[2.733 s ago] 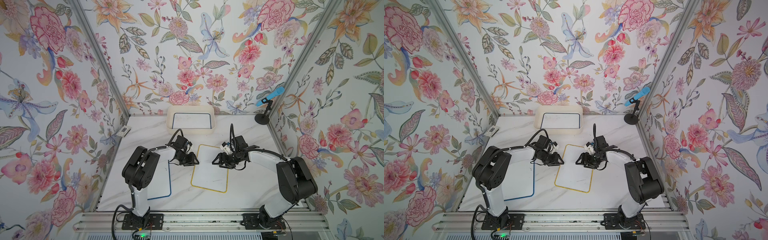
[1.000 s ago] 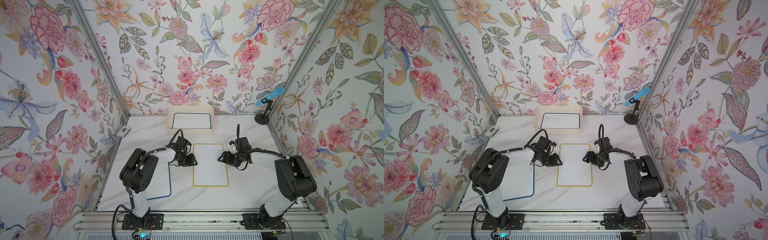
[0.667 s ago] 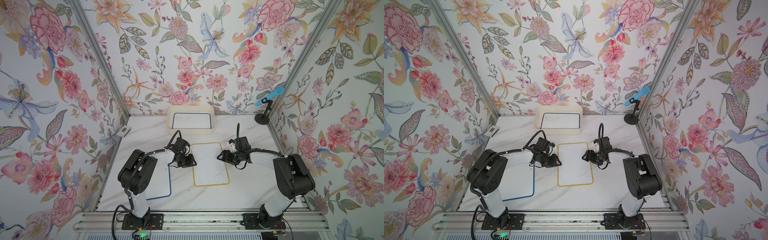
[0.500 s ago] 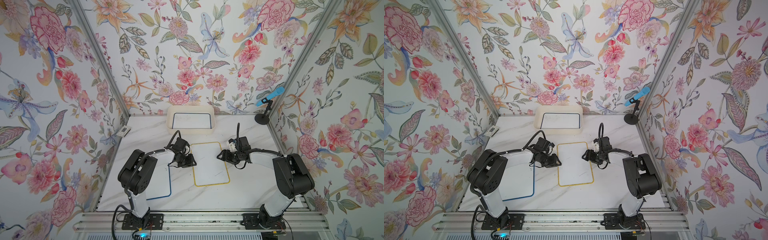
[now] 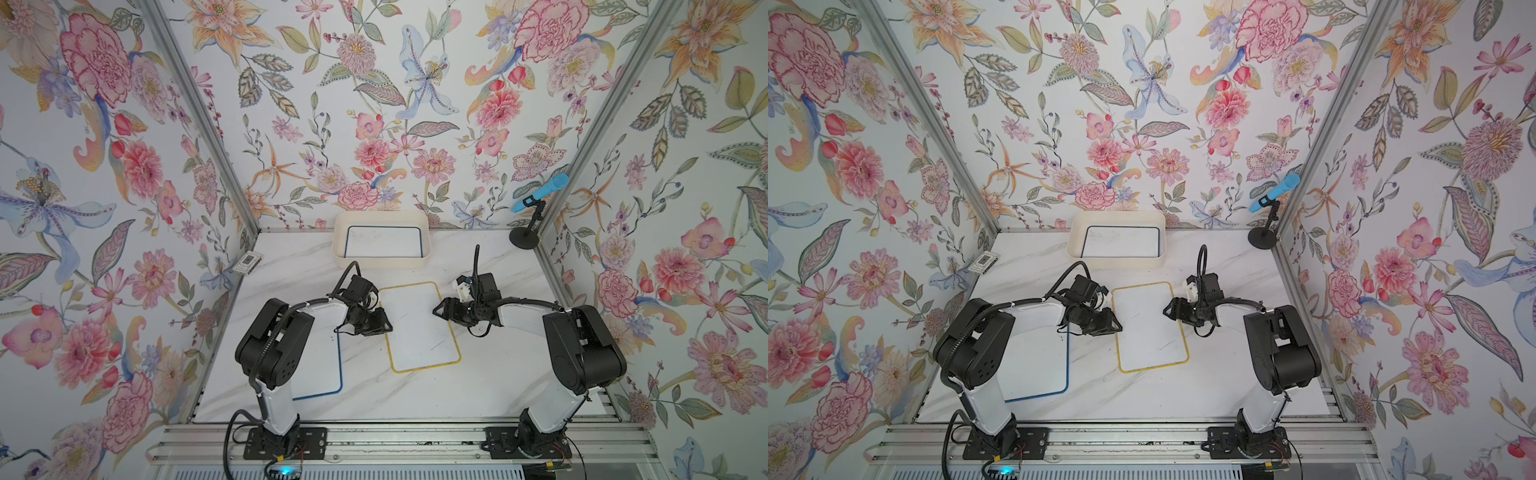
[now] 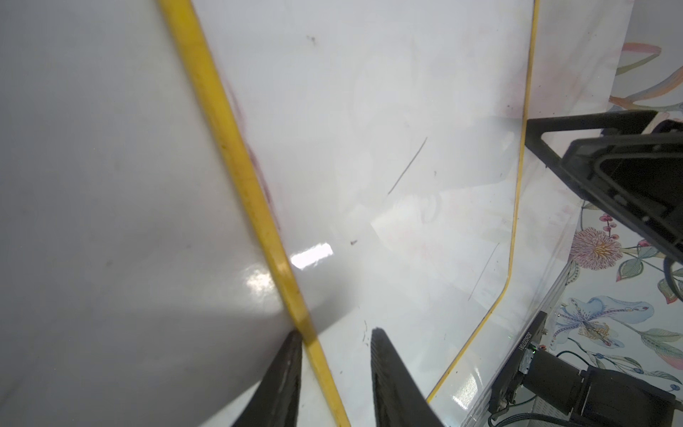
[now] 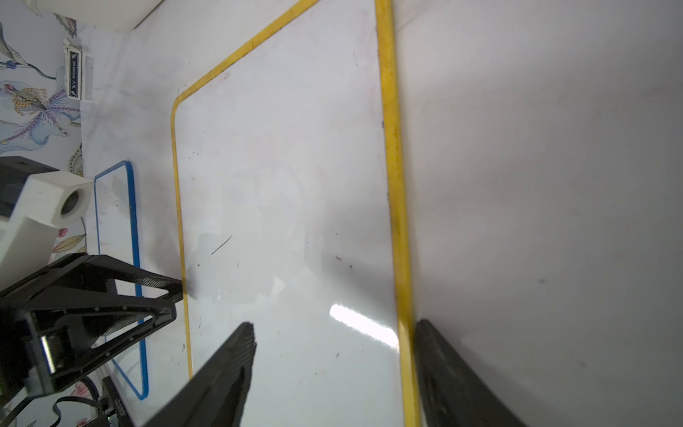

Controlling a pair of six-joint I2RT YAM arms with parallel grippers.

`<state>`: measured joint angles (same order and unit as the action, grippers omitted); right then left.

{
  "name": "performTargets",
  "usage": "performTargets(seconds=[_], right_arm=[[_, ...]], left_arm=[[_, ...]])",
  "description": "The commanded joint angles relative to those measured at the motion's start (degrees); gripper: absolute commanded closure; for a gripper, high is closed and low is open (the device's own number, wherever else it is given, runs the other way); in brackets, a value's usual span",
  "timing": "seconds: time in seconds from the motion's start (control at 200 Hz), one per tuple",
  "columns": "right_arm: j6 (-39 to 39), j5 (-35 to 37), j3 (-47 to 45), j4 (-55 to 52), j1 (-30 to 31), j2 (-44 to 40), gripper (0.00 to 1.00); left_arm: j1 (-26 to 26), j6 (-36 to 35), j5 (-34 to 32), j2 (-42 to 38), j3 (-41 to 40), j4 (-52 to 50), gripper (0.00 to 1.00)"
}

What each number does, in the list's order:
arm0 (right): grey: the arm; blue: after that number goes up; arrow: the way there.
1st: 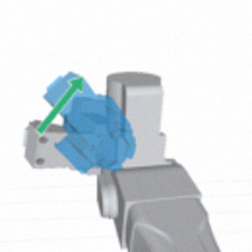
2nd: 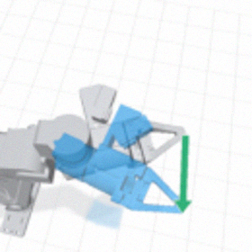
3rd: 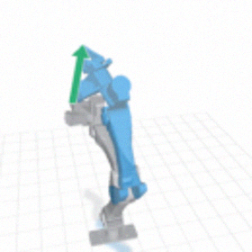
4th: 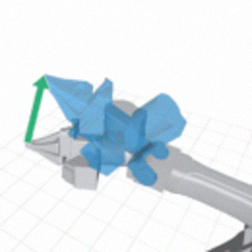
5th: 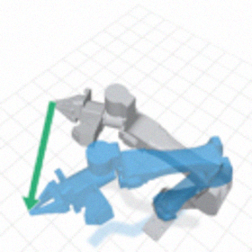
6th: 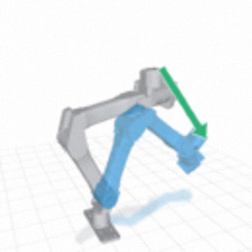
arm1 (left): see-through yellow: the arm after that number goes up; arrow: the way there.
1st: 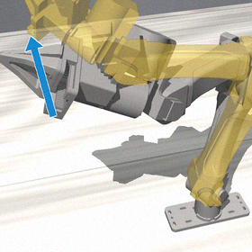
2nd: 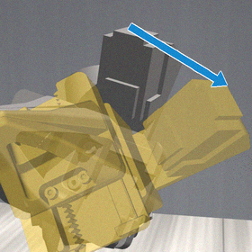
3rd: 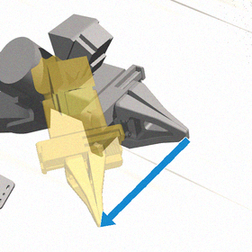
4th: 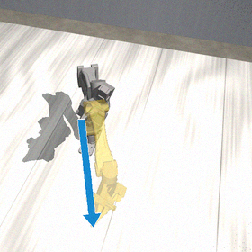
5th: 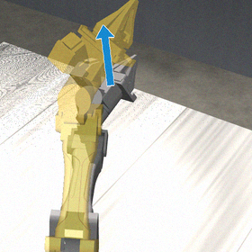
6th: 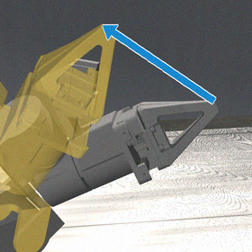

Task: Put the whiteboard into the storage box
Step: Pick up the whiteboard at the center of the board.

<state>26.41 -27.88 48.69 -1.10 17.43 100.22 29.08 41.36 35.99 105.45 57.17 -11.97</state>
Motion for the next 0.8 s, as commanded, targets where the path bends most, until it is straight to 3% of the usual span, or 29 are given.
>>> performTargets(seconds=[0.0, 0.225, 0.45, 0.791], right_arm=[[1.7, -3.9, -4.4, -10.2, 3.2, 6.7, 0.29], [1.8, -4.1, -4.3, -9.7, 3.6, 7.4, 0.29], [1.8, -3.4, -4.3, -9.8, 3.3, 7.3, 0.3], [2.1, -0.8, -4.8, -9.1, 3.3, 6.3, 0.29]], left_arm=[[1.3, -2.3, 4.3, 4.2, -1.2, -4.7, 0.66], [0.4, -0.6, 7.1, 4.2, -2.6, -1.9, 0.66], [-0.9, -2.1, 0.2, 4.4, -2.2, -8.9, 0.65], [-2.9, -1.1, -2.7, 6.4, -3.9, -11.4, 0.62]])
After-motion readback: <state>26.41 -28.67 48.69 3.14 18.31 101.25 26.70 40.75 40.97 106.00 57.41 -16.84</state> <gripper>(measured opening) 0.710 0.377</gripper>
